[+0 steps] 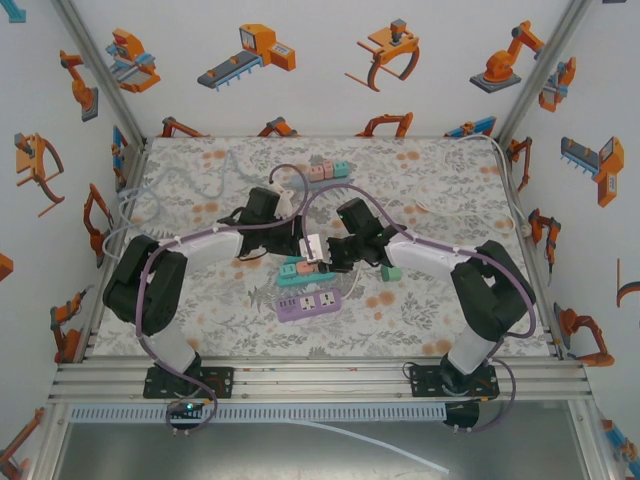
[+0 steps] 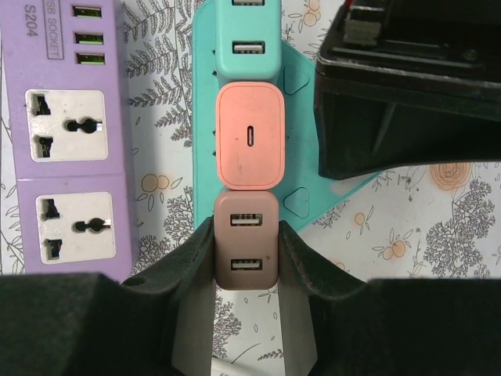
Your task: Pull the plug off the socket
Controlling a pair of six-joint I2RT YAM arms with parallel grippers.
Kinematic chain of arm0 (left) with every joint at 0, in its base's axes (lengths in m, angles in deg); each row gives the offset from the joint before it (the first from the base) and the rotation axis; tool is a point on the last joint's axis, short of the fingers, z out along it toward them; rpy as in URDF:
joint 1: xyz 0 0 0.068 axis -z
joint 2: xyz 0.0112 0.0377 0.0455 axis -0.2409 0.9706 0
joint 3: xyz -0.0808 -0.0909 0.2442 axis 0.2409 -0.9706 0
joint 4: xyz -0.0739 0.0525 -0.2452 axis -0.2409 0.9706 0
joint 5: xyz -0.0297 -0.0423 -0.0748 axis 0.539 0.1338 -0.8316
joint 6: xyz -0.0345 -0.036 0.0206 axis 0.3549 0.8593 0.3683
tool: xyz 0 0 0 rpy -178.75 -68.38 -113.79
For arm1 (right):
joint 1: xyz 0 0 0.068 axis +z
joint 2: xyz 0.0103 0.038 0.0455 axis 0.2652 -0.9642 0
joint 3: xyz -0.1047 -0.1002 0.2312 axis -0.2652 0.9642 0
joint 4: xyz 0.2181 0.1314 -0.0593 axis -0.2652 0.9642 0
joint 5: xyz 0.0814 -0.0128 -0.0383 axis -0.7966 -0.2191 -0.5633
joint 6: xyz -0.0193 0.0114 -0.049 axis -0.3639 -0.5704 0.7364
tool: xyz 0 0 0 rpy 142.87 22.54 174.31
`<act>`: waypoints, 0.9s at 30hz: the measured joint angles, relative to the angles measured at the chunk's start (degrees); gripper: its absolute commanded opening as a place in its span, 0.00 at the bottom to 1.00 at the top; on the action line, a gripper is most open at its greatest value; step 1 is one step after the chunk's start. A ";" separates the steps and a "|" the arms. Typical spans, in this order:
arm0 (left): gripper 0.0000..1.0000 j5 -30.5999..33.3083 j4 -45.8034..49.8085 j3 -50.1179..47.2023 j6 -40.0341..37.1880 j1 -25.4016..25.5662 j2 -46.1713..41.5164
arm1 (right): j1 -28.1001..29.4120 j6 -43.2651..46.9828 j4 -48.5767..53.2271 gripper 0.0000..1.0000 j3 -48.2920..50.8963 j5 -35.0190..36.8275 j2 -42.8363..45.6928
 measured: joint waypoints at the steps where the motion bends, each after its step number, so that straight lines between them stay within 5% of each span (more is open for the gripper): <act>1: 0.51 0.15 -0.83 -0.96 0.00 0.02 -0.61 | 0.09 -0.07 0.04 0.20 -0.04 0.20 0.00; 27: 0.41 7.80 -10.60 -8.46 3.08 1.66 -4.57 | 0.72 -6.05 -3.17 0.13 0.81 1.51 0.76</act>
